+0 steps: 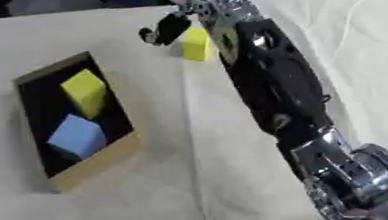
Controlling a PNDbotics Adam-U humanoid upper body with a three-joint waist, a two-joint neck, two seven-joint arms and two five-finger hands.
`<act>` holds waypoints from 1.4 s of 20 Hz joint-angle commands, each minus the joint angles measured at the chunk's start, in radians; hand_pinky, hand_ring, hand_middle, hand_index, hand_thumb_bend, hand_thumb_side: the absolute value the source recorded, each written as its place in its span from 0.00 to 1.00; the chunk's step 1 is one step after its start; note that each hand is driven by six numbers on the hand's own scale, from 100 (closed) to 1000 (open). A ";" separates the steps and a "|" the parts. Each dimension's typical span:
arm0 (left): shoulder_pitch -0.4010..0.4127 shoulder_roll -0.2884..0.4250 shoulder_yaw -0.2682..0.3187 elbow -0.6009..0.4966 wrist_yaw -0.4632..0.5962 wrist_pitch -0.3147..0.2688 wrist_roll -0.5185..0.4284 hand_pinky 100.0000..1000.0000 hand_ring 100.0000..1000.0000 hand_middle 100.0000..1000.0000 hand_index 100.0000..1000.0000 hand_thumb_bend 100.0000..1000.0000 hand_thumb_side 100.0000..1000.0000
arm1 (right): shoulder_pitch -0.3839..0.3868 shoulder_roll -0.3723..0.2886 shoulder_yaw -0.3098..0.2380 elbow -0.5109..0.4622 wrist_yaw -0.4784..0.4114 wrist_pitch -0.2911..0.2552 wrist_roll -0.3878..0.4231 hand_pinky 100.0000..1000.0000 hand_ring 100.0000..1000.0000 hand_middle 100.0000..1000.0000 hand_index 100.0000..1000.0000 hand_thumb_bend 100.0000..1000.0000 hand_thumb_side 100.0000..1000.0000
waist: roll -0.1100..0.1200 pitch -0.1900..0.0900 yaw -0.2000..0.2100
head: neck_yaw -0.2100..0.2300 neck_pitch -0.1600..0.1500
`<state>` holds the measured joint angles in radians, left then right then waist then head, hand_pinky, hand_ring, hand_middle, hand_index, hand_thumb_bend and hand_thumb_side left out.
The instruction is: Pick up objects on the table and place them in the box.
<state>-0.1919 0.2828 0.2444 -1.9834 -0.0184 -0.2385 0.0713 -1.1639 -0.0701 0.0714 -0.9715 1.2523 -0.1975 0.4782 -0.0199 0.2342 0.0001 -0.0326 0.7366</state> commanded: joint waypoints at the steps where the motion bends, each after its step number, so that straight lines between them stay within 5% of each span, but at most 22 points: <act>1: -0.003 0.023 0.008 -0.017 -0.005 -0.001 0.004 0.56 0.62 0.76 0.78 0.00 0.63 | -0.033 -0.029 -0.013 0.020 0.034 0.013 -0.018 0.86 0.95 0.79 0.93 0.17 0.37 | 0.005 -0.014 -0.001 | 0.002 -0.005; 28: -0.003 0.023 0.009 -0.017 -0.008 0.003 0.004 0.55 0.62 0.76 0.78 0.00 0.63 | -0.009 -0.060 -0.100 0.168 0.088 0.151 -0.018 0.87 0.97 0.80 0.93 0.13 0.44 | 0.004 -0.013 -0.002 | 0.005 -0.008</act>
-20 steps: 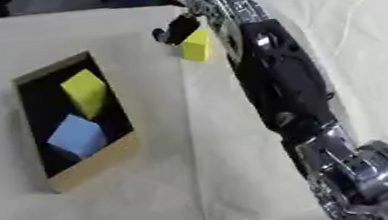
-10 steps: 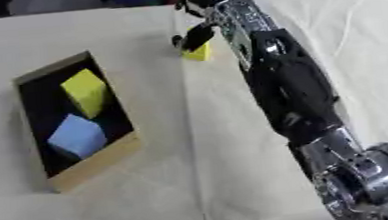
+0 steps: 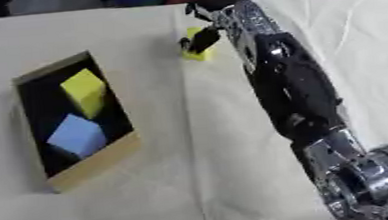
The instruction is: Pick up objects on the table and place them in the box.
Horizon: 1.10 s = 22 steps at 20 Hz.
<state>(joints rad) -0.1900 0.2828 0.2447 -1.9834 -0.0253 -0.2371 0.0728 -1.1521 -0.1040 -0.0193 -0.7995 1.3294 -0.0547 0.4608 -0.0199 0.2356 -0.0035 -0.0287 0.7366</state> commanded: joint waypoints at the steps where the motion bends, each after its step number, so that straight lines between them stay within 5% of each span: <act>1: -0.005 0.023 0.009 -0.017 -0.001 0.002 0.003 0.55 0.62 0.76 0.78 0.00 0.63 | -0.021 -0.027 -0.011 -0.001 0.013 0.011 0.000 0.87 0.97 0.80 0.93 0.13 0.44 | 0.004 -0.015 0.002 | 0.001 -0.008; 22: -0.009 0.020 0.008 -0.017 0.005 0.002 0.002 0.55 0.62 0.76 0.78 0.00 0.63 | -0.048 0.014 -0.017 0.119 0.078 0.020 0.009 0.86 0.96 0.75 0.88 0.10 0.41 | 0.006 -0.013 0.012 | -0.002 -0.015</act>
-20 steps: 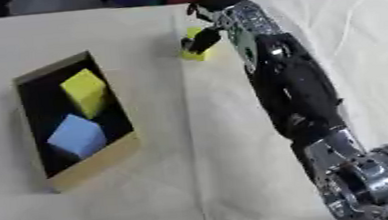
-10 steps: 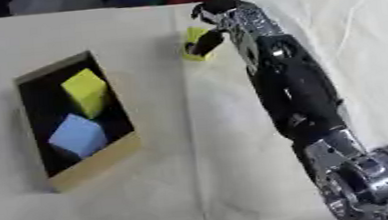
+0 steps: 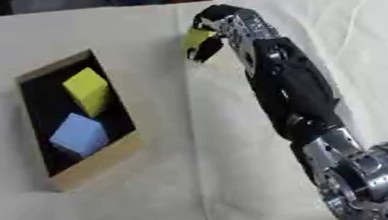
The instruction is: Pick up objects on the table and place them in the box.
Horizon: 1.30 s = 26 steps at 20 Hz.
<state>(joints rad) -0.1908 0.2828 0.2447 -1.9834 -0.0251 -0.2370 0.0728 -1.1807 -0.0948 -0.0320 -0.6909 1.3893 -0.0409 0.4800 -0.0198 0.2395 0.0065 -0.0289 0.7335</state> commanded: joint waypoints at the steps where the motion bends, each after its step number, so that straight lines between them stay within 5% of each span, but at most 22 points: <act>1: -0.008 0.020 0.008 -0.017 0.004 0.002 0.003 0.55 0.62 0.76 0.78 0.00 0.63 | -0.020 0.006 -0.005 0.012 0.025 0.011 -0.020 0.85 0.94 0.71 0.83 0.11 0.41 | 0.006 -0.017 0.002 | -0.003 -0.012; 12: -0.008 0.019 0.007 -0.017 0.005 0.004 0.001 0.55 0.62 0.76 0.78 0.00 0.63 | -0.027 0.011 0.012 -0.062 0.055 0.064 -0.185 0.73 0.76 0.35 0.44 0.05 0.26 | 0.006 -0.019 -0.001 | -0.011 -0.011; 19: -0.007 0.020 0.007 -0.017 0.007 0.003 -0.001 0.55 0.62 0.76 0.78 0.00 0.63 | -0.027 0.013 0.036 -0.084 0.022 0.036 -0.271 0.68 0.71 0.28 0.37 0.00 0.23 | 0.008 -0.020 -0.003 | -0.014 -0.010; 26: -0.007 0.023 0.007 -0.017 0.008 0.003 -0.002 0.55 0.62 0.76 0.78 0.00 0.63 | -0.042 0.004 0.066 -0.164 -0.058 -0.018 -0.239 0.68 0.71 0.28 0.37 0.00 0.25 | 0.006 -0.023 -0.004 | -0.012 -0.007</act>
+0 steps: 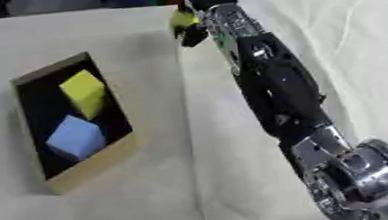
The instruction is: Pick up objects on the table and place them in the box.
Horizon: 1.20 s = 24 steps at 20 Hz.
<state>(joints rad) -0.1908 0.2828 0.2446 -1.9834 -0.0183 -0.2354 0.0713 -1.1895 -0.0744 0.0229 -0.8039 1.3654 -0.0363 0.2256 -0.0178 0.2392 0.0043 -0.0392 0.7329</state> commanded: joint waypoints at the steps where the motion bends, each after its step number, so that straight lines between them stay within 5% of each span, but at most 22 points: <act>1: -0.007 0.023 0.007 -0.017 0.001 0.002 0.000 0.55 0.62 0.76 0.78 0.00 0.63 | -0.037 -0.018 0.018 -0.063 -0.047 -0.034 0.024 0.68 0.71 0.28 0.38 0.00 0.26 | 0.003 -0.023 -0.002 | -0.002 -0.006; 16: -0.010 0.027 0.005 -0.017 0.003 0.006 -0.001 0.54 0.62 0.76 0.78 0.00 0.63 | -0.082 0.036 0.213 -0.220 -0.274 -0.247 0.166 0.67 0.69 0.28 0.38 0.00 0.29 | -0.004 -0.029 0.004 | 0.002 0.003; 24: -0.014 0.026 0.002 -0.017 0.006 0.004 -0.003 0.54 0.62 0.76 0.78 0.00 0.63 | -0.092 0.116 0.289 -0.242 -0.400 -0.249 0.242 0.66 0.69 0.29 0.38 0.00 0.30 | -0.003 -0.027 0.015 | -0.009 0.003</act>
<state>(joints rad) -0.1943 0.2835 0.2442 -1.9834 -0.0164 -0.2325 0.0682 -1.2555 0.0335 0.3058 -1.0183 0.9910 -0.2874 0.4560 -0.0267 0.2308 0.0186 -0.0454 0.7371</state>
